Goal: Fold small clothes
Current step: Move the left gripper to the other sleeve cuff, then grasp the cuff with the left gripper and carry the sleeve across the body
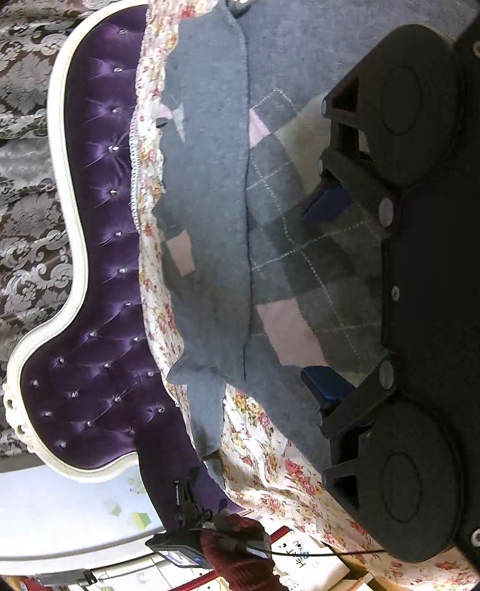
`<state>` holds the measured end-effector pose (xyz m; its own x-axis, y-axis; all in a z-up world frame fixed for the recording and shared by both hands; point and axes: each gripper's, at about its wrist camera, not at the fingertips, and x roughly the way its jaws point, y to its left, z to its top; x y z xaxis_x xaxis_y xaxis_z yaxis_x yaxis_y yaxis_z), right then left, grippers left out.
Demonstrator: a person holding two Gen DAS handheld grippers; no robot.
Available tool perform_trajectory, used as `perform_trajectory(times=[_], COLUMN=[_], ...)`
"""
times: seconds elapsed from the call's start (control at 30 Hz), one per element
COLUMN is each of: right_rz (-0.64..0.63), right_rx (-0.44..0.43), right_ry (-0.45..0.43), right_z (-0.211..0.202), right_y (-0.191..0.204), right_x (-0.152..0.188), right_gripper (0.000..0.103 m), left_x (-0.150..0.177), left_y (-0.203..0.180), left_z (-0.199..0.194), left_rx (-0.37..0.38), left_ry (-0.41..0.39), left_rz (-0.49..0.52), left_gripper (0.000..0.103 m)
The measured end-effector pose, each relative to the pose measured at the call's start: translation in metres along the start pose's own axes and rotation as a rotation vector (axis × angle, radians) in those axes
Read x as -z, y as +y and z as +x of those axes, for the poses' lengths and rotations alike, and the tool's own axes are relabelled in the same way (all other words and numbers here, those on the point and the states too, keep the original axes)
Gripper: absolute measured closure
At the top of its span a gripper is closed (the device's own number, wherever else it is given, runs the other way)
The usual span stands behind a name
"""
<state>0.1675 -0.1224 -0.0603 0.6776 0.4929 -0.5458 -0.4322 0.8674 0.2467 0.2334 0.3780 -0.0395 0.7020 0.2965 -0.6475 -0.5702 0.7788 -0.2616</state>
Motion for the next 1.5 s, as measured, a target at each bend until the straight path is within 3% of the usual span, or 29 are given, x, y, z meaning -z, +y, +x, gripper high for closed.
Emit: perform_trajectory(times=[0.03, 0.1, 0.43, 0.47, 0.5, 0.53, 0.67, 0.87, 1.13, 1.27, 1.5], right_rz=[-0.001, -0.008, -0.035, -0.036, -0.035, -0.035, -0.029, -0.035, 0.018, 0.019, 0.048], right_rx=[0.001, 0.002, 0.006, 0.007, 0.009, 0.011, 0.01, 0.002, -0.033, -0.044, -0.053], right_ry=[0.003, 0.009, 0.033, 0.037, 0.042, 0.047, 0.056, 0.059, 0.035, 0.012, -0.044], right_z=[0.001, 0.002, 0.004, 0.005, 0.006, 0.006, 0.006, 0.004, -0.013, -0.025, -0.048], right_y=[0.0, 0.002, 0.006, 0.007, 0.007, 0.006, 0.006, 0.007, 0.005, 0.005, -0.005], right_x=[0.0, 0.0, -0.002, -0.002, -0.003, -0.003, -0.004, -0.004, -0.001, -0.001, -0.004], right_gripper=[0.016, 0.016, 0.016, 0.016, 0.016, 0.016, 0.016, 0.016, 0.016, 0.016, 0.016], left_x=[-0.001, -0.004, -0.018, -0.02, -0.022, -0.024, -0.03, -0.05, -0.071, -0.072, -0.04], left_y=[0.001, 0.003, 0.0, 0.001, 0.001, 0.001, 0.002, -0.024, -0.082, -0.118, -0.204], left_z=[0.006, 0.018, 0.047, 0.049, 0.05, 0.052, 0.034, -0.037, -0.129, -0.163, -0.205], left_rx=[-0.004, -0.007, -0.013, -0.013, -0.021, -0.045, -0.016, 0.063, 0.191, 0.295, 0.502], left_ry=[0.009, 0.038, 0.019, 0.01, -0.005, -0.005, -0.061, -0.19, -0.297, -0.311, -0.332], left_rz=[-0.011, -0.017, -0.047, -0.057, -0.06, -0.064, -0.112, 0.053, 0.235, 0.253, 0.401], left_gripper=[0.011, 0.017, 0.02, 0.027, 0.067, 0.093, 0.094, 0.094, 0.094, 0.094, 0.094])
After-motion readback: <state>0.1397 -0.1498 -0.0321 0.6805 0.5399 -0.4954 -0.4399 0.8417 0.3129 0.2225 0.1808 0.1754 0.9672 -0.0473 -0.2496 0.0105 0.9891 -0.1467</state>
